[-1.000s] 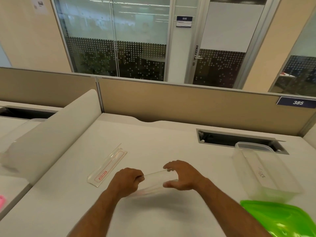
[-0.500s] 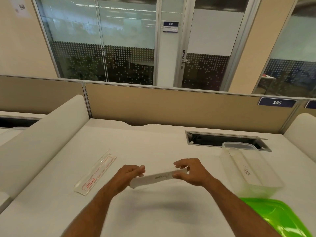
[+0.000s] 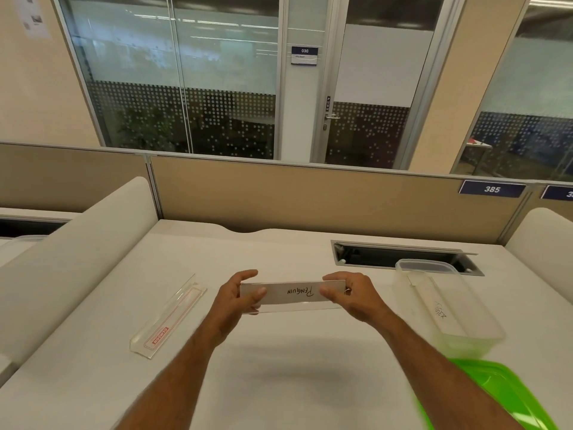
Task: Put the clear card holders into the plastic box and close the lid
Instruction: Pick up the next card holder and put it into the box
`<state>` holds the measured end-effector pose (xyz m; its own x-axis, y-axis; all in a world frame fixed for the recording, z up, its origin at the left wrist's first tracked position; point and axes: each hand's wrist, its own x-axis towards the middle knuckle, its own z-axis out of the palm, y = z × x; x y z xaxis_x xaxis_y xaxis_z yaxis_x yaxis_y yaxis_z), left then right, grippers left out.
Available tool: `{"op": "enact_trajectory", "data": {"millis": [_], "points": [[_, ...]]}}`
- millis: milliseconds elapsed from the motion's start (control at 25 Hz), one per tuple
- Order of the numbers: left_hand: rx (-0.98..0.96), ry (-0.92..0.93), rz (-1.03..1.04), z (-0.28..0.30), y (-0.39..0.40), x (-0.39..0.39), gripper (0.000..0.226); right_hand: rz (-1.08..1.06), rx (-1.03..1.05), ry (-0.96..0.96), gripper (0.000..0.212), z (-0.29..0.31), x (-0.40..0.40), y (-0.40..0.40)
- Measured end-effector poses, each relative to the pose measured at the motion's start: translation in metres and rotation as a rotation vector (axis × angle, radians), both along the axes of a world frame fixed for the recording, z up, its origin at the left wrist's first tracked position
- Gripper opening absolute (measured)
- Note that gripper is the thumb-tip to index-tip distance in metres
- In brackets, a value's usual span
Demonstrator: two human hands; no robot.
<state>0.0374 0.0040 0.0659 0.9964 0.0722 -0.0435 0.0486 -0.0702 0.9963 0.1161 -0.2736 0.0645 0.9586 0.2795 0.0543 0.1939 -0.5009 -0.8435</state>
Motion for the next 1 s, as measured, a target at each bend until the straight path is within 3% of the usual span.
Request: {"op": "enact_trajectory", "data": {"millis": [240, 400, 480, 800, 1000], "points": [[-0.243, -0.021, 0.142, 0.007, -0.009, 0.005, 0.071, -0.006, 0.047, 0.001, 0.044, 0.01, -0.002, 0.0], [-0.377, -0.061, 0.248, 0.018, -0.032, 0.014, 0.07, 0.06, 0.079, 0.16, 0.066, 0.01, -0.006, 0.004], [-0.332, -0.066, 0.208, 0.022, -0.048, 0.014, 0.071, 0.08, 0.112, 0.227, 0.075, 0.009, -0.01, 0.014], [-0.142, -0.019, 0.195, 0.019, -0.085, 0.007, 0.083, 0.05, 0.184, 0.217, 0.071, 0.008, -0.03, 0.052], [-0.065, -0.023, 0.173, 0.02, -0.074, 0.009, 0.082, 0.207, 0.217, 0.332, 0.087, 0.022, -0.027, 0.046]]}}
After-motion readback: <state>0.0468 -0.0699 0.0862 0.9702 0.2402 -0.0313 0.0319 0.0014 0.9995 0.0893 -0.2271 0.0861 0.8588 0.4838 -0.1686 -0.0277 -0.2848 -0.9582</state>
